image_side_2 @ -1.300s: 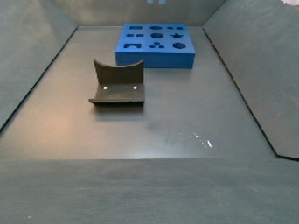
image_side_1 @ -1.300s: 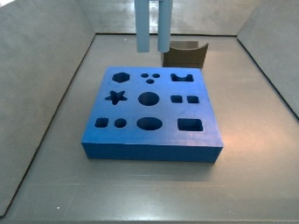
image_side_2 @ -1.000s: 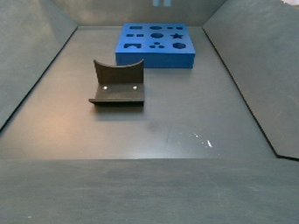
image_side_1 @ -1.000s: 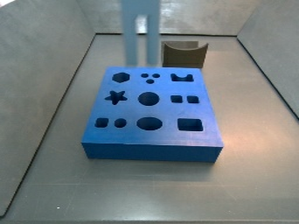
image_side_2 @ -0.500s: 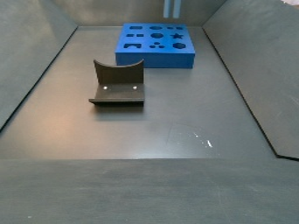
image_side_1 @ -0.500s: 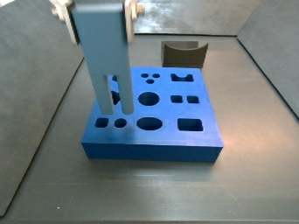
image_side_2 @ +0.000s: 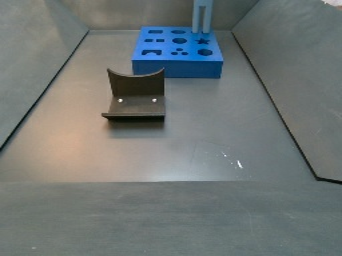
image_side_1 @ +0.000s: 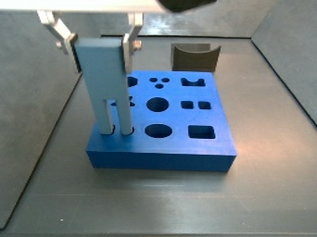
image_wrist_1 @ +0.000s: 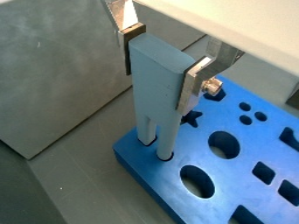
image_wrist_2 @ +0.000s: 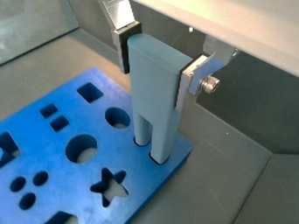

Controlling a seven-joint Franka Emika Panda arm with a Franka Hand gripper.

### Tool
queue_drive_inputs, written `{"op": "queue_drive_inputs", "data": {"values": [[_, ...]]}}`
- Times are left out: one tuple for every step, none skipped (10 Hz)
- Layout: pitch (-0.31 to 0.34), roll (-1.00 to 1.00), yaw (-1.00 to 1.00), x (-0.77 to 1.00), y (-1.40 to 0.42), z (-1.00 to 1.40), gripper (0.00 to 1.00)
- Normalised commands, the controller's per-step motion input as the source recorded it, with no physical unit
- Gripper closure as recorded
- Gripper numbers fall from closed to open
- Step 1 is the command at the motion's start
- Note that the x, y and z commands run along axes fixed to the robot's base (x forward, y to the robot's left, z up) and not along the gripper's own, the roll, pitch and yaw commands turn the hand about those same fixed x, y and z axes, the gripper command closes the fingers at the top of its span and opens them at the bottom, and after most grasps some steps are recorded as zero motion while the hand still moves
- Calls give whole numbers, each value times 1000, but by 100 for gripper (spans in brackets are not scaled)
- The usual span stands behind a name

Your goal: Insert the square-circle object.

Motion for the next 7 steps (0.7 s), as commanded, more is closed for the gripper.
{"op": "queue_drive_inputs", "data": {"values": [[10, -71, -14, 103, 0, -654, 100], [26, -17, -129, 220, 0, -700, 100], [19, 0, -169, 123, 0, -683, 100], [0, 0, -137, 17, 0, -566, 100], [0, 0, -111, 0, 0, -517, 100], [0, 0, -71, 0, 6, -480, 100], [-19, -29, 0, 0, 23, -431, 100]]}}
